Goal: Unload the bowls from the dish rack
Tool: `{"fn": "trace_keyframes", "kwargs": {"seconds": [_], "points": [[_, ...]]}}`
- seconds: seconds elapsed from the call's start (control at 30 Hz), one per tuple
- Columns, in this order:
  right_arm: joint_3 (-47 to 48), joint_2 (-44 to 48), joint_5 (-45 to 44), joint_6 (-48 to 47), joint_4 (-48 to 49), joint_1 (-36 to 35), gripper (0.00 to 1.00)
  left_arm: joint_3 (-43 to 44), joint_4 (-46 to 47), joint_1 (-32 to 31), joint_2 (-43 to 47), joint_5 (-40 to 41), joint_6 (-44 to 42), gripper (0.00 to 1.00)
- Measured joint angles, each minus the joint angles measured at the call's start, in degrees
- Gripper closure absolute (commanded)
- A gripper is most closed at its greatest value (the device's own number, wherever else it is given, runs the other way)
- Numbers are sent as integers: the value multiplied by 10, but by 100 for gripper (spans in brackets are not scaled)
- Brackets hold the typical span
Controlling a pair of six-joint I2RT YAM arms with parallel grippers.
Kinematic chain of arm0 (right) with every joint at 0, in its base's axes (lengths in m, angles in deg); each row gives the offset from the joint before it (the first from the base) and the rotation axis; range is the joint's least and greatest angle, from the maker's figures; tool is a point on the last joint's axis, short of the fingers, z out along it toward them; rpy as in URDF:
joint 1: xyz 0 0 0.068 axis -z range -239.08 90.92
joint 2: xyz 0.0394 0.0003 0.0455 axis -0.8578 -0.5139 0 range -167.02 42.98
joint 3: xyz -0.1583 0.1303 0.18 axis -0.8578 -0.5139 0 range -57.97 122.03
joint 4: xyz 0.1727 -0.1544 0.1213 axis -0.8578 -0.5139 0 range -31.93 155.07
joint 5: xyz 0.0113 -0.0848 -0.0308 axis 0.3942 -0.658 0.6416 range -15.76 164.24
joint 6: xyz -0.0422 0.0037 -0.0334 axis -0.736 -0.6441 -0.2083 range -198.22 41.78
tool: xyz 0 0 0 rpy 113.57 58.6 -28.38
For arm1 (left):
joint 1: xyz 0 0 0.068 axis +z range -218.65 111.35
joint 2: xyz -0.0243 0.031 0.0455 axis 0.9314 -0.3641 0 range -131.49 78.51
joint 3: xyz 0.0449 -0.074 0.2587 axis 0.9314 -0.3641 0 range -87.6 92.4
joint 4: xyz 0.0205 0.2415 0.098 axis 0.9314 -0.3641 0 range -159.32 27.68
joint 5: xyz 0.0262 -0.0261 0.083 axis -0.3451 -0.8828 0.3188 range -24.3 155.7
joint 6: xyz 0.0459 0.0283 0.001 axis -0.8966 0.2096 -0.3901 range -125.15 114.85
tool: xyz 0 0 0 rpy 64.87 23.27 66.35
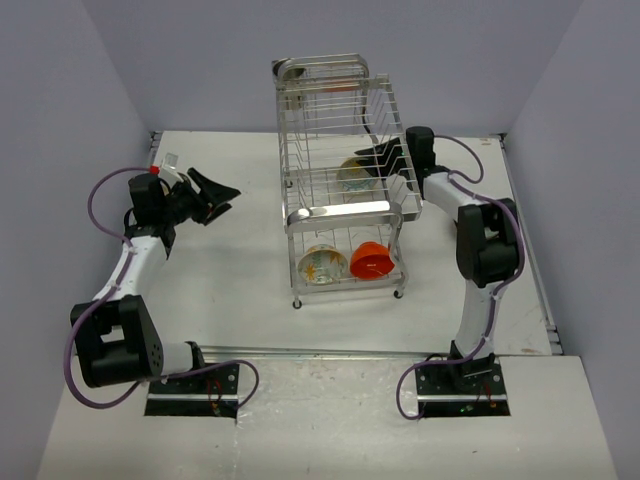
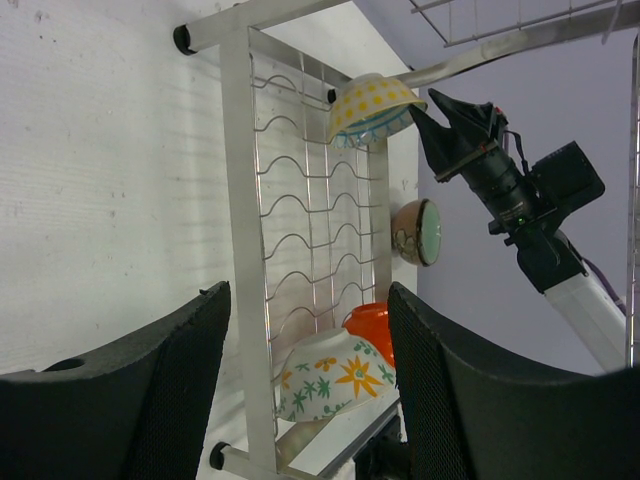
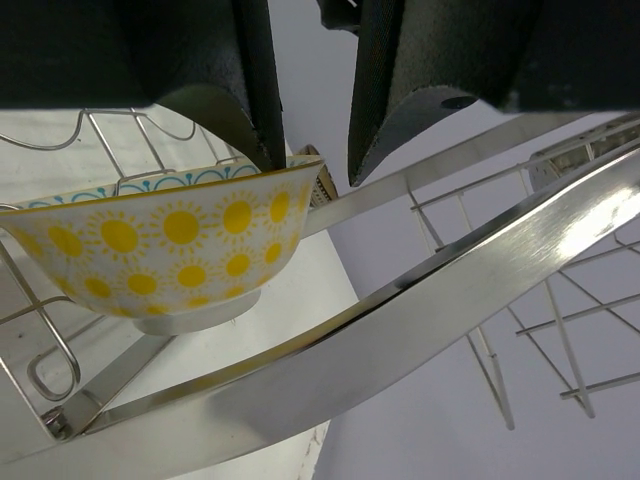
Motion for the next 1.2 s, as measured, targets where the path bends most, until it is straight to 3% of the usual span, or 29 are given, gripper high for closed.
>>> {"fn": "trace_keyframes", "kwargs": {"seconds": [0.47,0.67,0.9,1.2], "points": [[49,-35,-1,2,-50,-2,71,-2,12,1,-2,-6,11,35],[69,-47,0,12,-49,-10,100,-6,15,1,-2,-12,15,35],[55,-42,-3,11,-30,-12,100,-9,18,1,-2,-13,15,35],[-97,30,0,14,114,-8,100,-9,19,1,-2,-13,15,35]]}}
